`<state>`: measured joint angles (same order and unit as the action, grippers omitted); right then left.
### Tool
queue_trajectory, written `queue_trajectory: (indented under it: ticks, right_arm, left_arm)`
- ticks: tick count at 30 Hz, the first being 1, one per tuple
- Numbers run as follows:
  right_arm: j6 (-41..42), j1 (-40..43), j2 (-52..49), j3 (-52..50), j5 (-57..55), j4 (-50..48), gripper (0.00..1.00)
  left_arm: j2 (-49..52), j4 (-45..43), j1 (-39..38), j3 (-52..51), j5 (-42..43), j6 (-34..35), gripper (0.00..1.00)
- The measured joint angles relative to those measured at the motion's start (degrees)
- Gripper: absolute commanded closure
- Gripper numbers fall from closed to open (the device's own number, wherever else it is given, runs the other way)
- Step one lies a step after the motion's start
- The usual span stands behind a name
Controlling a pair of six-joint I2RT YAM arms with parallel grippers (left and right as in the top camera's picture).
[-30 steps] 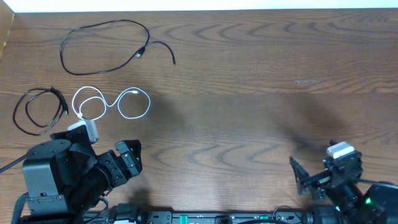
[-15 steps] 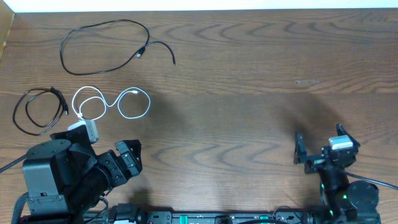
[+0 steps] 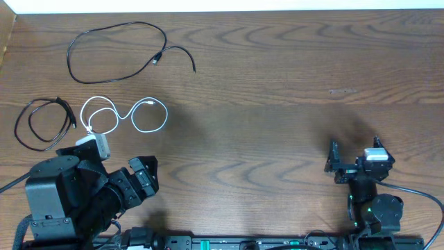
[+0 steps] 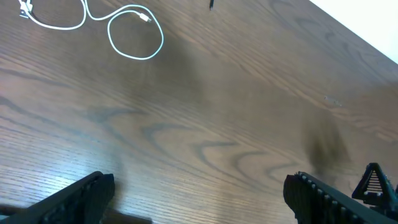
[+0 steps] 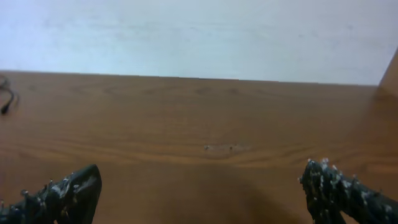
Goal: Untangle cables
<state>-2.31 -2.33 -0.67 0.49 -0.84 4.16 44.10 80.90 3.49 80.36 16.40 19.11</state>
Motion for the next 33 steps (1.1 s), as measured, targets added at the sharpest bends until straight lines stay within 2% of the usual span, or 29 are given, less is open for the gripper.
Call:
queue_trajectory:
  ticks: [6, 20, 33]
  right_arm:
    - [-4.85, 0.46, 0.00, 0.00, 0.39, 0.11, 0.01]
    - [1.66, 0.59, 0.00, 0.00, 0.37, 0.13, 0.01]
    - [1.64, 0.59, 0.00, 0.00, 0.39, 0.07, 0.01]
  left_arm:
    - [0.00, 0.02, 0.00, 0.00, 0.02, 0.00, 0.08]
    - [0.00, 0.02, 0.00, 0.00, 0.02, 0.00, 0.08]
    - [0.00, 0.00, 0.00, 0.00, 0.00, 0.00, 0.08]
